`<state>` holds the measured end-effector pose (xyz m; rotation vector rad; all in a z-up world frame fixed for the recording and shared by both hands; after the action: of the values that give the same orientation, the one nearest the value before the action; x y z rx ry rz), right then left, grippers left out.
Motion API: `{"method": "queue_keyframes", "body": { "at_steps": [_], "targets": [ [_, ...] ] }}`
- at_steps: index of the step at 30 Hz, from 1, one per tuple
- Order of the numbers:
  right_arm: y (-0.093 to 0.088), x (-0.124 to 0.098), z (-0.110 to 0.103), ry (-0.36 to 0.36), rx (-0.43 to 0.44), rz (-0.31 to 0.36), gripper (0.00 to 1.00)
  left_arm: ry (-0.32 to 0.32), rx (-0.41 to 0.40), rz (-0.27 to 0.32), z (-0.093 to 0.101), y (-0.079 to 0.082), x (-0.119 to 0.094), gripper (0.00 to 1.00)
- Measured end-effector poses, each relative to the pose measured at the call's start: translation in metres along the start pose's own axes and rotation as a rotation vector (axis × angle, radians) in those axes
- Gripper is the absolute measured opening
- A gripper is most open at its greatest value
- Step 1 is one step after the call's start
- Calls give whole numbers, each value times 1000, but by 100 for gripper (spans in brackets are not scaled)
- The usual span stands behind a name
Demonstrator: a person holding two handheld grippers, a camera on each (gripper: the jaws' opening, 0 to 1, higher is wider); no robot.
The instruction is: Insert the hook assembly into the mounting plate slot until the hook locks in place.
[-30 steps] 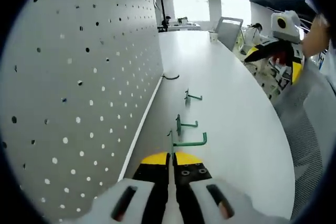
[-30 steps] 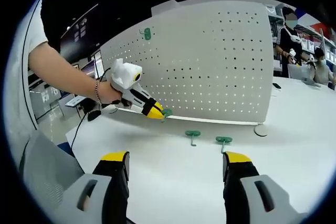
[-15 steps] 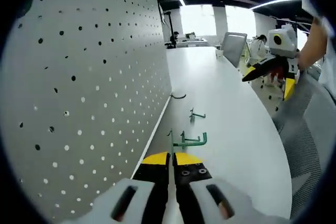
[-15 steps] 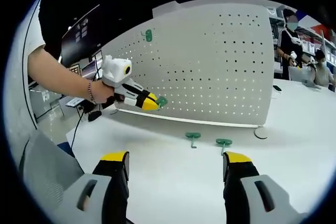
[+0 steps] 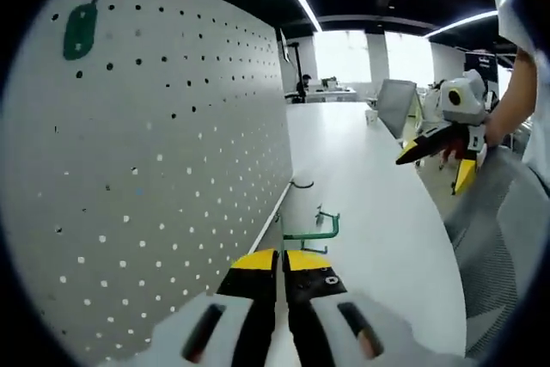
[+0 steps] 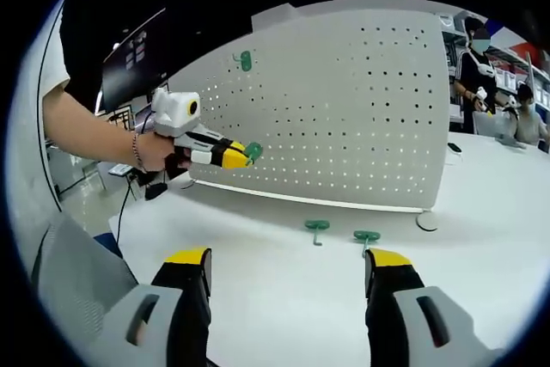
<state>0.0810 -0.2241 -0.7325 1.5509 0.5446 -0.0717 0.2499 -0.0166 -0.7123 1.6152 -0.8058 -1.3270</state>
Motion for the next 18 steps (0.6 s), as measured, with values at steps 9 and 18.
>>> {"method": "queue_keyframes", "body": {
  "at_steps": [9, 18],
  "targets": [
    [3, -1, -1, 6, -5, 13, 70, 78, -12, 110, 7, 21, -29, 2],
    [5, -3, -2, 12, -13, 16, 70, 145, -52, 178, 19, 28, -53, 2]
  ]
}}
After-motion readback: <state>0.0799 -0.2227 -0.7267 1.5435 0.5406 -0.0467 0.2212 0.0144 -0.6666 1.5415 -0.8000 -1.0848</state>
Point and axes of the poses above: the point that each gripper's makers call its tool centre point, and the gripper's own axes: x roughly forward along the fingers, z roughly to its right, y roughly out of its top, the point moved 6 cm from there along -x, roughly backward along the fingers, and after that the axes turned 9 degrees about -y, right-handed, at the moved point
